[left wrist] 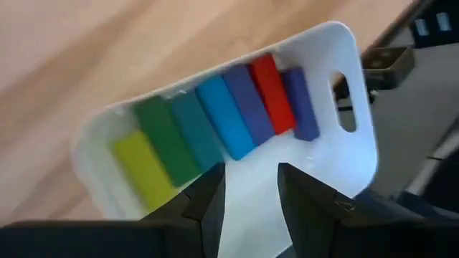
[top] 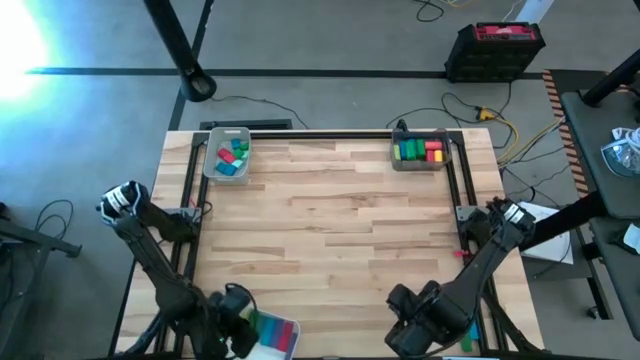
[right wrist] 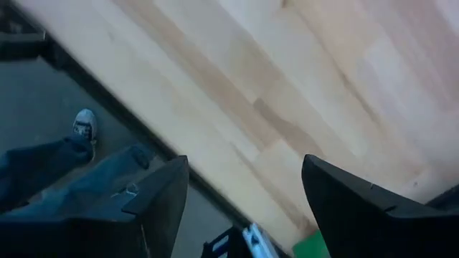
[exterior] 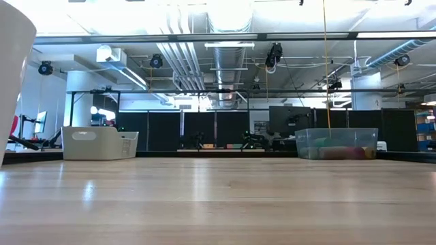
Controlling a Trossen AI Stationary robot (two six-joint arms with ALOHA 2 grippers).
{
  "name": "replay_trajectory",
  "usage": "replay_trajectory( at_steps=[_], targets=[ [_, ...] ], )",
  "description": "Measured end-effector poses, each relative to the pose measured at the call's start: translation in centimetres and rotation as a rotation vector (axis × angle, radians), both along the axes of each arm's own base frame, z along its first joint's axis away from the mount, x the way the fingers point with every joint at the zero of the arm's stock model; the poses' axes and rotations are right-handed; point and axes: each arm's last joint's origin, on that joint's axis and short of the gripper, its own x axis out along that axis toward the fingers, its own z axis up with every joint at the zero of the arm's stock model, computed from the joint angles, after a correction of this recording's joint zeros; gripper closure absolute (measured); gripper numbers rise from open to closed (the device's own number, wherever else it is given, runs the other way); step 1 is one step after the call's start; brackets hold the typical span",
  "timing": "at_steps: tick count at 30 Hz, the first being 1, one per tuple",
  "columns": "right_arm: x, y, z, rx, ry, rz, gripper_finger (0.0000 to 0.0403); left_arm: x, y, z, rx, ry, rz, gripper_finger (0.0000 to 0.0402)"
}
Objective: Sort blocks
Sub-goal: Adjust the white bin
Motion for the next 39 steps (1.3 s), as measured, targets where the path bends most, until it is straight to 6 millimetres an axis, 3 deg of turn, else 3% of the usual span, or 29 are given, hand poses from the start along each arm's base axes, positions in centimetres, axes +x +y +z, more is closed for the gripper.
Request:
replay_trajectory(
  at_steps=[3, 8, 15, 21, 25, 32, 35, 39],
  targets=[
    [0.5, -0.5, -0.2, -0.023, -0.016, 0.008, 0.0144, 0.4, 0.0, -1.8, -0.006, 0.01, 0.034, 0.0289],
    [1.0, -1.1, -0.2, -0.038, -0.028, 0.018, 0.0152, -0.7, 1.1, -3.9, 0.025, 0.2, 0.111, 0.03],
    [1.0, -1.2, -0.7, -0.043, -0.014, 0.019, 0.0146, -3.1, 2.0, -1.4, 0.157, 0.366, 0.189, 0.0314],
    [0.1, -1.1, -2.4, 0.017, 0.137, -0.015, 0.0133, -5.2, 2.4, 0.9, 0.246, 0.539, 0.222, 0.0315],
    [-1.4, -0.4, -3.6, 0.083, 0.286, -0.038, 0.0132, -5.0, 1.3, 2.1, 0.2, 0.384, 0.162, 0.0315],
    [-4.4, 0.9, -6.4, 0.2, 0.526, 0.021, 0.015, -1.7, -0.2, 3.2, 0.176, -0.134, 0.117, 0.0316],
    [-5.2, 0.9, -8.1, 0.213, 0.569, 0.023, 0.0159, -0.3, 0.0, 1.3, 0.21, -0.109, 0.145, 0.0316],
    [-6.1, 0.8, -10.3, 0.231, 0.567, 0.06, 0.0166, 0.3, 0.1, -1.5, 0.198, 0.074, 0.125, 0.0316]
  ],
)
